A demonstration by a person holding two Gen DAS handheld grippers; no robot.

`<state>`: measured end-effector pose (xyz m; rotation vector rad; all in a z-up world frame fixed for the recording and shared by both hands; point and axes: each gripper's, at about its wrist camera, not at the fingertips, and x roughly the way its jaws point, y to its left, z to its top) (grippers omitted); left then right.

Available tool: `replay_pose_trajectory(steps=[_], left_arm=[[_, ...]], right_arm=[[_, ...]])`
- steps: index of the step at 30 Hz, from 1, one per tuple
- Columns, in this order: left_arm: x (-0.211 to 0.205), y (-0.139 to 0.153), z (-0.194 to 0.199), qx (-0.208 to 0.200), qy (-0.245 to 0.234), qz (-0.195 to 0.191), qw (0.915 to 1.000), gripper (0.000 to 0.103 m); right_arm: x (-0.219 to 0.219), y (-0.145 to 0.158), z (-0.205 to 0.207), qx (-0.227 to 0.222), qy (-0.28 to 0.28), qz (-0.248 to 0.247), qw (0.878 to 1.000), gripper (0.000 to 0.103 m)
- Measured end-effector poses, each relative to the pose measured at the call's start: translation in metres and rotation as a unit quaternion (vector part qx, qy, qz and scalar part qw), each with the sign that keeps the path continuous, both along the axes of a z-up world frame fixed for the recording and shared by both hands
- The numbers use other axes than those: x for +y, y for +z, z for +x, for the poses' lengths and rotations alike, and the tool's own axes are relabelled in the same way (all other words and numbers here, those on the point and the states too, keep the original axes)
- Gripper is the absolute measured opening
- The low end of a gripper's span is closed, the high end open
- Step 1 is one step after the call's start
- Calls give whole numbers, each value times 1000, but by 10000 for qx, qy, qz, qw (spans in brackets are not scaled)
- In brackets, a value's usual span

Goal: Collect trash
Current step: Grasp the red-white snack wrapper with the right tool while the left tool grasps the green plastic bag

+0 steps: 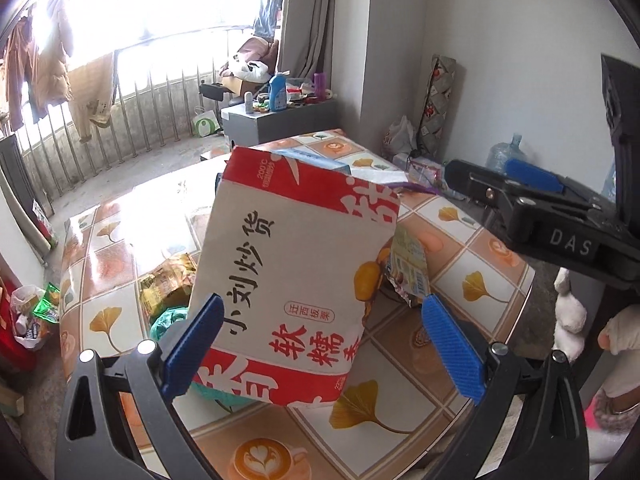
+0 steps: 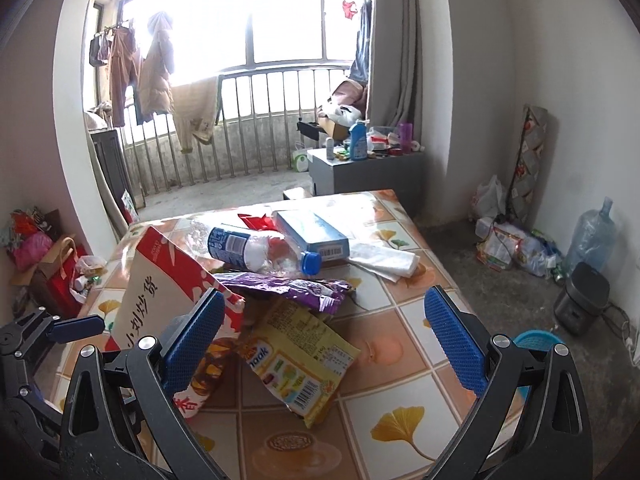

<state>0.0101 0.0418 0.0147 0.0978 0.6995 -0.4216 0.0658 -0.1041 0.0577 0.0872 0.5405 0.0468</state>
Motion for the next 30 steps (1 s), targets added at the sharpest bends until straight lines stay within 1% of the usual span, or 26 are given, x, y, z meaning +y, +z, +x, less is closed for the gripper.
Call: replay_pose_trajectory(steps=[3, 5, 7, 11, 14, 15, 17, 18, 20, 22, 24, 26, 27, 28, 29, 30], left_arm=[[17, 5, 7, -139, 36, -352, 9993, 97], [27, 8, 11, -269, 91, -468, 9985, 97], [34, 10, 17, -303, 96, -571, 9979, 97], [50, 9, 31, -178, 15, -917, 9956, 97], [62, 9, 47, -53, -68, -1134, 9935, 91], [65, 9, 53, 11, -96, -1187, 9929, 89], [71, 8, 67, 158, -227, -1364, 9903, 85], [75, 8, 72, 228, -283, -1439, 9889, 84], [80, 4, 85, 436, -402, -1596, 9854, 79], [85, -1, 96, 711, -535, -1791, 9798, 76], [91, -11, 111, 1093, -713, -1977, 9715, 74], [94, -22, 122, 1412, -751, -2070, 9652, 64], [96, -28, 125, 1553, -807, -2127, 9613, 62], [98, -31, 129, 1666, -835, -2181, 9580, 59], [97, -33, 129, 1709, -834, -2221, 9563, 58], [100, -34, 128, 1726, -850, -2266, 9548, 58]], right_arm=[[-7, -9, 3, 185, 145, 339, 9991, 95], [-11, -15, 3, 284, 197, 463, 9983, 95], [-15, -20, 2, 391, 236, 571, 9973, 95], [-22, -24, 0, 511, 242, 752, 9956, 93], [-24, -23, 1, 539, 247, 779, 9952, 87], [-23, -22, 1, 548, 291, 812, 9948, 86], [-22, -24, 4, 599, 438, 876, 9934, 81], [-21, -25, 5, 629, 533, 912, 9924, 80], [-18, -27, 5, 713, 729, 977, 9900, 76], [-14, -30, 6, 806, 833, 976, 9884, 74], [-12, -34, 7, 900, 920, 1039, 9862, 70], [-9, -39, 10, 1009, 1001, 1176, 9828, 63], [-7, -41, 11, 1058, 1033, 1220, 9815, 62], [-7, -42, 11, 1103, 1070, 1258, 9801, 59], [-5, -43, 11, 1150, 1131, 1313, 9781, 57], [-3, -44, 11, 1190, 1203, 1381, 9759, 56]])
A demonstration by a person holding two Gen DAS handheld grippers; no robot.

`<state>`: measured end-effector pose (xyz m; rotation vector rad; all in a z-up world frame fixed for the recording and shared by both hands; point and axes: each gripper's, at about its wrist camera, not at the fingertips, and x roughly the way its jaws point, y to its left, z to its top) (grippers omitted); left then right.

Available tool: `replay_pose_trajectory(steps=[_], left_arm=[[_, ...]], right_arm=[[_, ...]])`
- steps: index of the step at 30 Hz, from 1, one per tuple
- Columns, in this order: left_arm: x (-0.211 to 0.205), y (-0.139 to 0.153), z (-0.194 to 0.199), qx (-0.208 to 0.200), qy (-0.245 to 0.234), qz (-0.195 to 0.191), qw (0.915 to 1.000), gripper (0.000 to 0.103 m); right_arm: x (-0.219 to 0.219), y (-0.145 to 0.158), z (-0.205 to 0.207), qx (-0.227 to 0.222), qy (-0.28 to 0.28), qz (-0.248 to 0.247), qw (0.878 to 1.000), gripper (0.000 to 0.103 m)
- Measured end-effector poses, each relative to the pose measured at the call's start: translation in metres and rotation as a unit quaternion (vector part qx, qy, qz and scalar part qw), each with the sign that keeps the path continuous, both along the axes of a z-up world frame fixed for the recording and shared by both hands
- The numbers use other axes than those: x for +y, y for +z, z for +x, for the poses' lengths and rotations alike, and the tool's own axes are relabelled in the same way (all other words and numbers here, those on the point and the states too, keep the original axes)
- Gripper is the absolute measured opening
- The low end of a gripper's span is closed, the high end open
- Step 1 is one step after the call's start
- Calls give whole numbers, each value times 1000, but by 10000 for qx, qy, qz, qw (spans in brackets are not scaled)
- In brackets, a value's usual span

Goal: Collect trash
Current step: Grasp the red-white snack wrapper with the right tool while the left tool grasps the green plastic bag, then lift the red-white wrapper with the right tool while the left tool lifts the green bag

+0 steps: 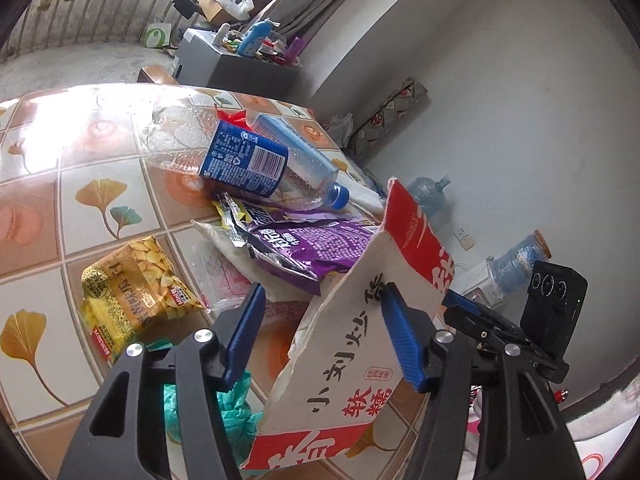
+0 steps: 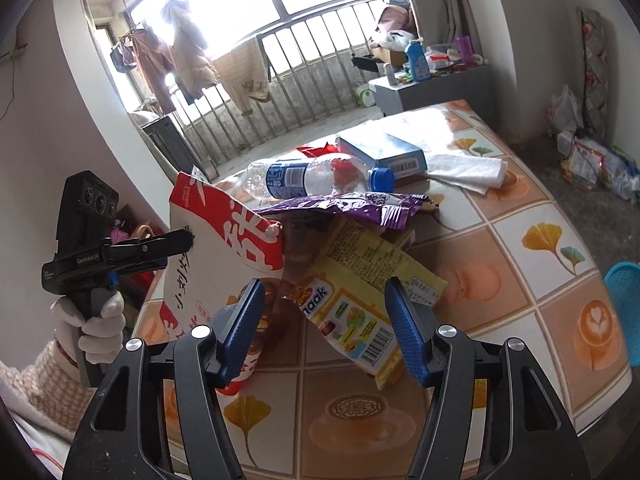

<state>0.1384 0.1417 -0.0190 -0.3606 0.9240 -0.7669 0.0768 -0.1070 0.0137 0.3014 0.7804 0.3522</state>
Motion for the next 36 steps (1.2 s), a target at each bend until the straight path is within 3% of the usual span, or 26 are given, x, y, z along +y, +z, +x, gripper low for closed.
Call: replay_pose_trajectory(steps=[5, 10, 16, 21, 26, 32, 36], left_arm=[[8, 7, -7, -111, 128, -82, 9998, 57], [36, 9, -21, -185, 756, -56, 9970, 57], [62, 9, -44, -462, 1679, 834, 9812, 56], [67, -6, -55, -283, 1989, 1510, 9679, 56], [69, -13, -61, -37, 1994, 1435, 9693, 56], [60, -21, -54, 487, 1863, 1257, 9732, 56], [61, -34, -46, 1003, 1862, 812, 9740, 56]], right_arm=[[10, -6, 0, 289, 374, 464, 9978, 57], [19, -16, 8, 565, 557, 791, 9937, 57], [23, -23, 19, 940, 766, 1352, 9834, 57], [24, -25, 24, 1194, 777, 1605, 9767, 56], [22, -25, 24, 1328, 744, 1816, 9715, 33], [17, -24, 22, 1350, 745, 1912, 9694, 29], [12, -21, 18, 1323, 786, 1960, 9685, 26]])
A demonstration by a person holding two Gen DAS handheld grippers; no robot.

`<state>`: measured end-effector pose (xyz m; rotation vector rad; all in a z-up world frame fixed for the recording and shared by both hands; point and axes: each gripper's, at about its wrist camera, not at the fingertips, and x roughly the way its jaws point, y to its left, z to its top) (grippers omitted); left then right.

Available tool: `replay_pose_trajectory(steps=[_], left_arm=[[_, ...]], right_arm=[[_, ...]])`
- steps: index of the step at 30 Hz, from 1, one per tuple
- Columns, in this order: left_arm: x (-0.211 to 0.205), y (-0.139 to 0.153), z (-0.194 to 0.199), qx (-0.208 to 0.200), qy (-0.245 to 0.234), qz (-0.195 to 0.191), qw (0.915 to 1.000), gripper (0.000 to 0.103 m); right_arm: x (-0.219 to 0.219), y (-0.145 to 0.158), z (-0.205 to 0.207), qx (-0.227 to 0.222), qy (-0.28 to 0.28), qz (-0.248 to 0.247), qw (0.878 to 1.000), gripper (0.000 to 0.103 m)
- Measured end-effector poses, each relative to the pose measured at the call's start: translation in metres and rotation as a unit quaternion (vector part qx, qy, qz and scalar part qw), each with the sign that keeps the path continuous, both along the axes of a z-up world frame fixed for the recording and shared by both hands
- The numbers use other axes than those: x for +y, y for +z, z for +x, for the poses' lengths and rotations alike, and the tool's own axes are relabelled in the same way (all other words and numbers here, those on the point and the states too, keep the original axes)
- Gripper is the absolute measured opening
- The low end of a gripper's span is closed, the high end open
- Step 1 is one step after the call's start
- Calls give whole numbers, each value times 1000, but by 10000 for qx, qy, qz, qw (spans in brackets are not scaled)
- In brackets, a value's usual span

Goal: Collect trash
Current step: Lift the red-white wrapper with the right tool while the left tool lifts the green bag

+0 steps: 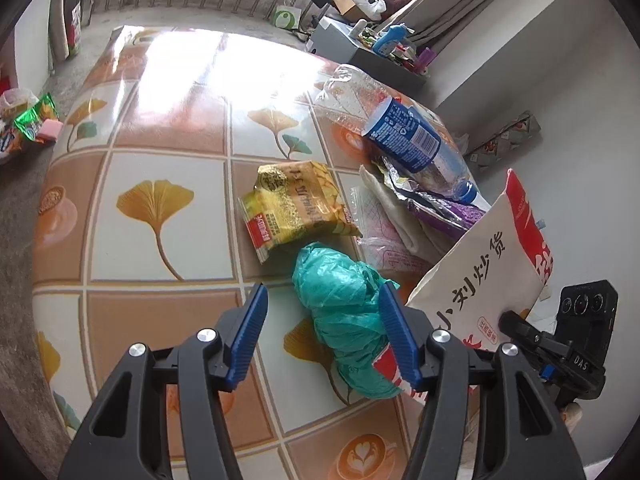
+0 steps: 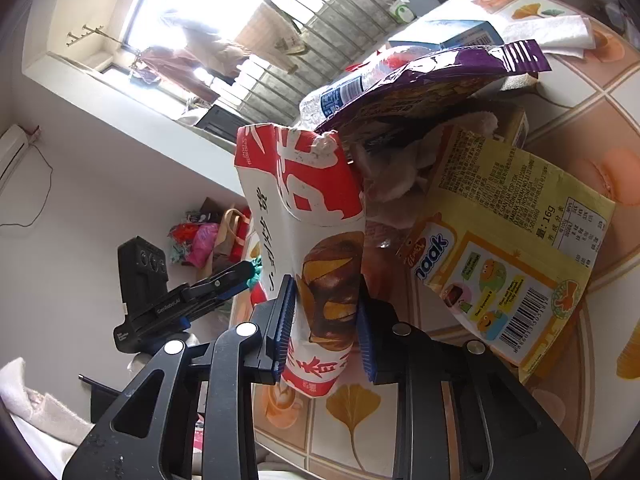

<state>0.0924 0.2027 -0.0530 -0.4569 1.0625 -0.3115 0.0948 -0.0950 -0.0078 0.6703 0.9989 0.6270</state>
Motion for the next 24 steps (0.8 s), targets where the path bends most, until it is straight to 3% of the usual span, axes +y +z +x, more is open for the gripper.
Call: replay_pose_trajectory(steps=[6, 11, 15, 24], left_arm=[[6, -14, 11, 586, 129, -866, 9944, 56], [8, -21, 12, 844, 196, -1393, 9865, 55], [11, -24, 9, 809, 285, -1771, 9804, 43], [18, 11, -15, 292, 265, -1252, 9914, 39]], right_arm=[[-12, -3, -3, 25, -40, 160, 9999, 23], [-20, -4, -12, -39, 0, 260, 9997, 20], [-27, -2, -21, -92, 36, 235, 9997, 19], [-46, 8, -39, -81, 257, 427, 9987, 18]])
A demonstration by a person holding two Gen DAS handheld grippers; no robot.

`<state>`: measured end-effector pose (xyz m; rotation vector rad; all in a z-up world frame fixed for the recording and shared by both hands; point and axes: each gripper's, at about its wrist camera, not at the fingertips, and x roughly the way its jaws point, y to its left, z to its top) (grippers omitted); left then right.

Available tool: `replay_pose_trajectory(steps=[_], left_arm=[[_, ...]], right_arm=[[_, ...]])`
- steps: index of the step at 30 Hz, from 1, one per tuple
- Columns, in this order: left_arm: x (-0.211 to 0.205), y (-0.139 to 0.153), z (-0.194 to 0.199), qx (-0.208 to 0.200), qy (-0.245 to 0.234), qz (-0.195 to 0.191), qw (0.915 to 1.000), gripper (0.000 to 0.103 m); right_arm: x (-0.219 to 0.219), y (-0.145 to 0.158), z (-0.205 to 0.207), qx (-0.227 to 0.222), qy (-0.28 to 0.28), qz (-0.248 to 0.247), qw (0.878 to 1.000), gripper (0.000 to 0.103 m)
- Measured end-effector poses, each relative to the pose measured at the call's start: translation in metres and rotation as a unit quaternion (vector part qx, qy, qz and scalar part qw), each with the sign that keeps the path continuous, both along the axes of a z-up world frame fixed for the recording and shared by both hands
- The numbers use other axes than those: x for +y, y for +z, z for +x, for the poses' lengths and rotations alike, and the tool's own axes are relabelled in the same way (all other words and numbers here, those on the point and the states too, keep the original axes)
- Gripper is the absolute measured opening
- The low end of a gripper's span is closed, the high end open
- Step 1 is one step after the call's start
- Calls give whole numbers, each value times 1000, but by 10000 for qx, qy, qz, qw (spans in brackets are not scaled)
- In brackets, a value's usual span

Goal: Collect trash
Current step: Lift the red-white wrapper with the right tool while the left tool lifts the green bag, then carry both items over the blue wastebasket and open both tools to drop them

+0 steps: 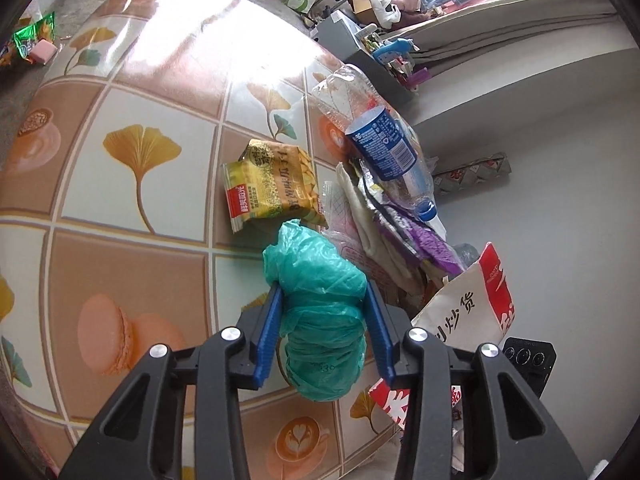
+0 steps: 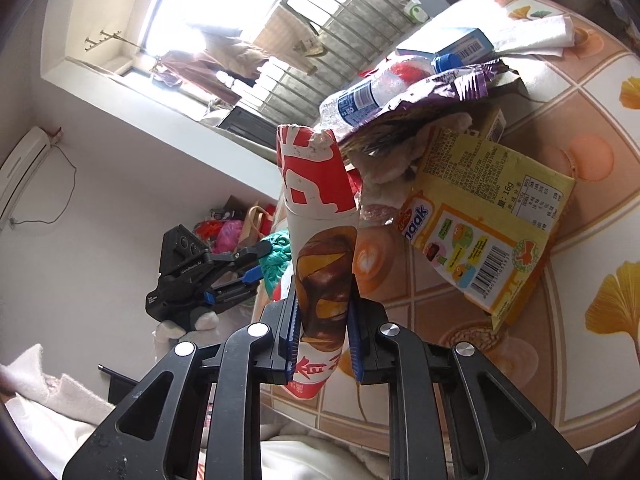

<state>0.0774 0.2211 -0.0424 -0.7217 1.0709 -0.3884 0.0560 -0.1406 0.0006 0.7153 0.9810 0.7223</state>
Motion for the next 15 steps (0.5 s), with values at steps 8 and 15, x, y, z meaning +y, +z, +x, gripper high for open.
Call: replay_pose_trajectory(steps=[8, 15], left_arm=[[0, 68, -24, -930, -173, 221, 9953, 39], [-55, 143, -4, -1883, -922, 39, 9778, 39]], right_arm=[[-18, 32, -33, -585, 399, 605, 9957, 18], [-79, 78, -51, -1490, -578, 772, 9841, 19]])
